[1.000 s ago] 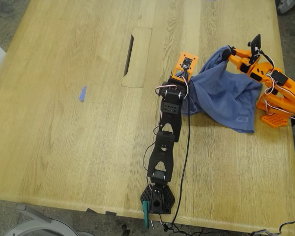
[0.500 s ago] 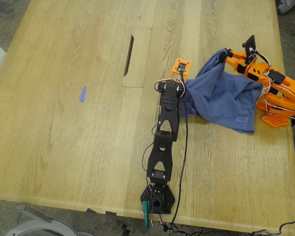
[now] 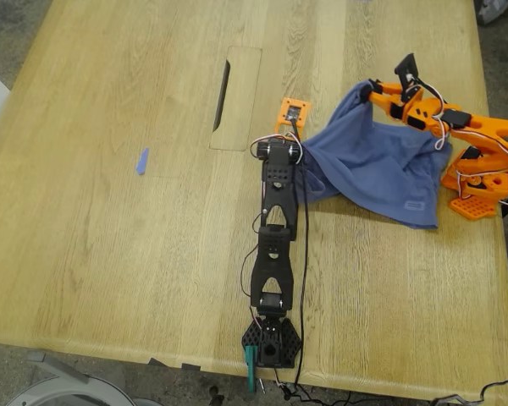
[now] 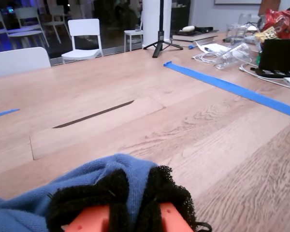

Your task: Fold a T-shirt

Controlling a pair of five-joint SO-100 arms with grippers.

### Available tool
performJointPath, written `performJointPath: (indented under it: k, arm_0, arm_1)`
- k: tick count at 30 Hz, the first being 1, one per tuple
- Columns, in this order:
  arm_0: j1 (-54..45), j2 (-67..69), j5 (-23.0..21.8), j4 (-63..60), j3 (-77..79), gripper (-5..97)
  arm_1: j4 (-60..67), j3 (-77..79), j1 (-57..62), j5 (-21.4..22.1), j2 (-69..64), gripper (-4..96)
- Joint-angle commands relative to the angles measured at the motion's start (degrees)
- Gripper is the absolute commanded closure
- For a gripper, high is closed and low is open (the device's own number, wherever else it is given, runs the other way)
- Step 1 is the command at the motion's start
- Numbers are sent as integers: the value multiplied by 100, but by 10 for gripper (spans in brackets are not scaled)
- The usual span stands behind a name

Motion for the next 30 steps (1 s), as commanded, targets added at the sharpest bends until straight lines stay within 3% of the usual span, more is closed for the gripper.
performJointPath:
  k: [1,7,30]
  arm_0:
    - [-571,-9,53,316,-773,918]
    - [-888,-554,88,316,-1336,918]
    - [-2399,-598,237,316,-1731,918]
  arm_1:
    - [-334,-694,220,-35,-369,858]
    - [-642,-1828,237,-18,-1573,857]
    - [712,-5405,114,-53,-4526,862]
